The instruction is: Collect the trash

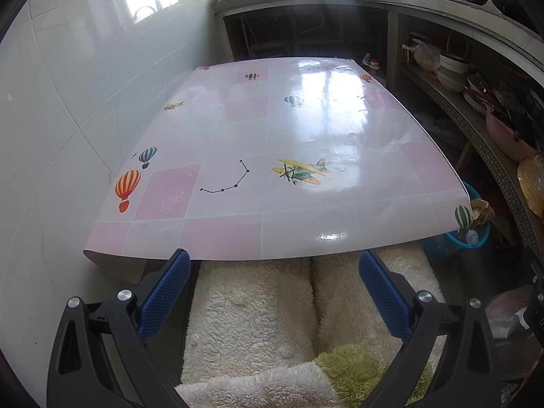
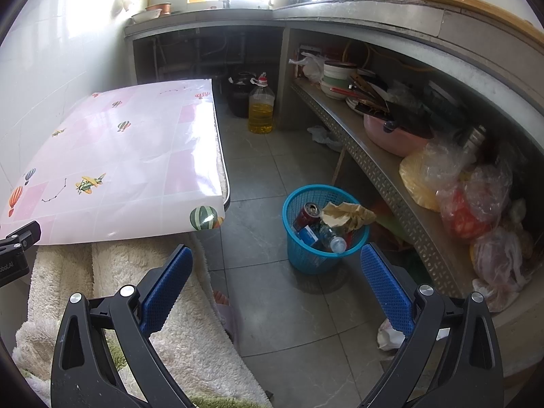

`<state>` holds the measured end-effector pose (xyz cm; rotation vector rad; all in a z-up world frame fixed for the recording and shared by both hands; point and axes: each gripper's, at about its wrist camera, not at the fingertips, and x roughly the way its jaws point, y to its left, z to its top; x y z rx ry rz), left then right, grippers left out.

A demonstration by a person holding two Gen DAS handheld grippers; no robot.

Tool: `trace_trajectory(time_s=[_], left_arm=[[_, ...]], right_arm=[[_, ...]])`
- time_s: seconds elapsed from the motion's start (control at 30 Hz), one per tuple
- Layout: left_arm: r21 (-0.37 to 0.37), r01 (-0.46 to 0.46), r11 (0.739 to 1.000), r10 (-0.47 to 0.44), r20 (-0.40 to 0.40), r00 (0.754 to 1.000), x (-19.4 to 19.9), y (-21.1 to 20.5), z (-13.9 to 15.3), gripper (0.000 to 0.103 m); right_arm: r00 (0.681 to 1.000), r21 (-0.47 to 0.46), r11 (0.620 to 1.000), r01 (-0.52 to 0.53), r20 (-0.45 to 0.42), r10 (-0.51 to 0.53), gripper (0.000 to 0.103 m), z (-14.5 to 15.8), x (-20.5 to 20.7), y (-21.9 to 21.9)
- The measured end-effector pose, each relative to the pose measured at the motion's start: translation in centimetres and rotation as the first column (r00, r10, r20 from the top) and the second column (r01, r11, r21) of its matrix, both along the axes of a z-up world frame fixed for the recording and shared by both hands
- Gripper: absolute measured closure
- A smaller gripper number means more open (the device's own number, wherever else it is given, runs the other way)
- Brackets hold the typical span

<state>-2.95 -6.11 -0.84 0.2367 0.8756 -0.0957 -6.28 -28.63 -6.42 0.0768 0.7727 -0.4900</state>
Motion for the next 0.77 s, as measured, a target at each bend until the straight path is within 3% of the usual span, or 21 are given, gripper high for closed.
trace_trajectory(time_s=[0.77], left_arm=[[-0.002, 0.001, 1.0, -0.001, -0.008, 1.0, -0.17, -0.3, -0.06, 0.006]], right_arm=[[1.0, 0.002, 1.0, 0.001, 0.001, -0.001, 0.008, -0.05, -0.03, 0.15]])
